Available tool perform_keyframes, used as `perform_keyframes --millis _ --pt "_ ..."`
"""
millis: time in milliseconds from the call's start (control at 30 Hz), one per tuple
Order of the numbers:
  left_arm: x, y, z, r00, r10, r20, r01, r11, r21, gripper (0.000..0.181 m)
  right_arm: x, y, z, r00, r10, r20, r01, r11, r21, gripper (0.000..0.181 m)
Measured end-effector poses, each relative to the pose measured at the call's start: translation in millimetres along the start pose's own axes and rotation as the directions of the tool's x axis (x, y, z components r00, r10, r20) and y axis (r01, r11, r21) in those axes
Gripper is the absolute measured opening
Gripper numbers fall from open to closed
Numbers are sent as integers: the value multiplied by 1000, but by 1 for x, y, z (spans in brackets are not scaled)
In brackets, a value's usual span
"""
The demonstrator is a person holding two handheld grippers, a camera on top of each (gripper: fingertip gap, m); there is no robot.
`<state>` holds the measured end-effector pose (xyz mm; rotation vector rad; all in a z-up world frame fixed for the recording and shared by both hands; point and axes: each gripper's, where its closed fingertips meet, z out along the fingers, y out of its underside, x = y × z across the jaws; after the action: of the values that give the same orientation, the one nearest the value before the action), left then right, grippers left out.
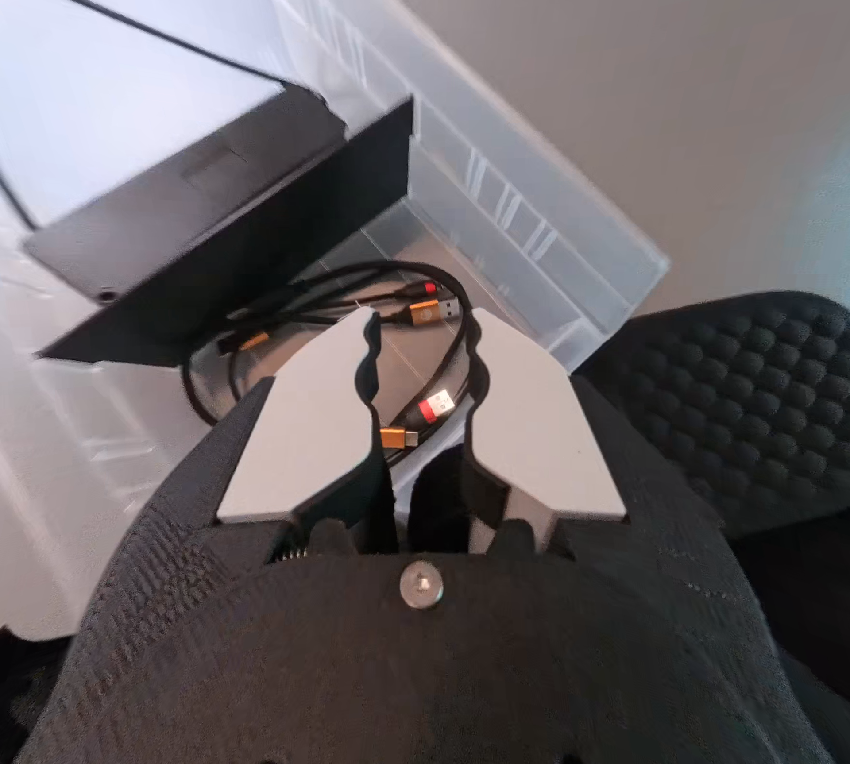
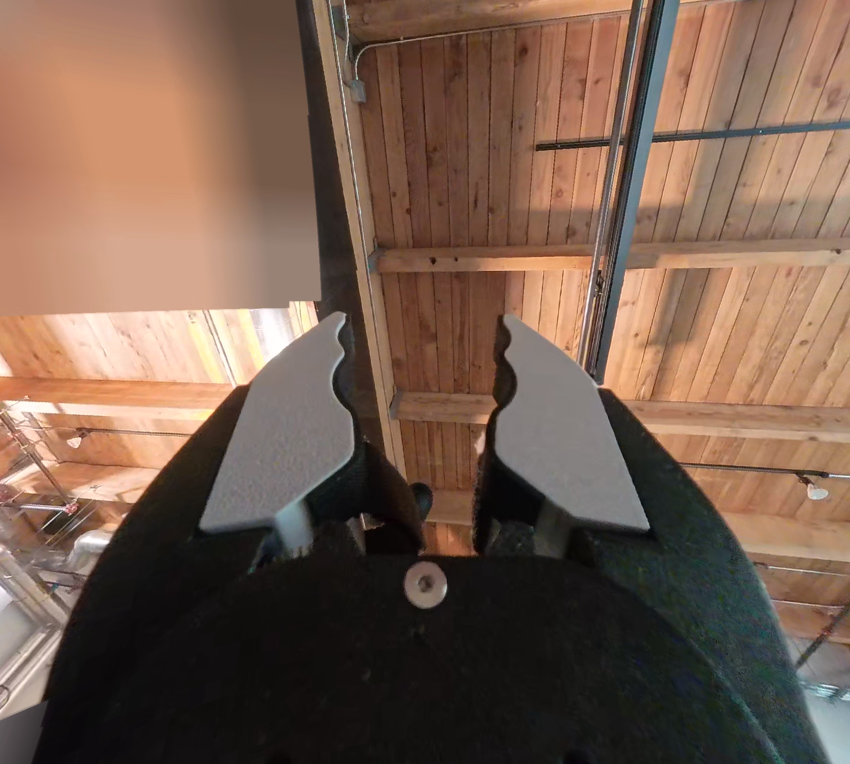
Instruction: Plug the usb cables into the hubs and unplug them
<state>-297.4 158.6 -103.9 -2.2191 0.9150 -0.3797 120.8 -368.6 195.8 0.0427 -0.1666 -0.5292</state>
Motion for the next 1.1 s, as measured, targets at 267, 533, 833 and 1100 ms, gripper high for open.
perform_keyframes --millis 267,533,833,1100 --pt "1 17 38 933 353 -74 -360 924 -129 36 -10 7 -3 999 23 29 -23 1000 -6 52" --pt "-5 31 64 920 381 -89 -391 896 -210 35 -16 11 -2 999 18 46 -18 1000 -18 47" --pt "-14 30 54 887 459 -57 -457 852 -255 10 -17 4 -5 999 -22 46 23 1000 -6 40" --pt "0 -52 -34 794 521 311 -587 791 173 8 -14 10 -5 1000 4 30 -3 1000 -22 36"
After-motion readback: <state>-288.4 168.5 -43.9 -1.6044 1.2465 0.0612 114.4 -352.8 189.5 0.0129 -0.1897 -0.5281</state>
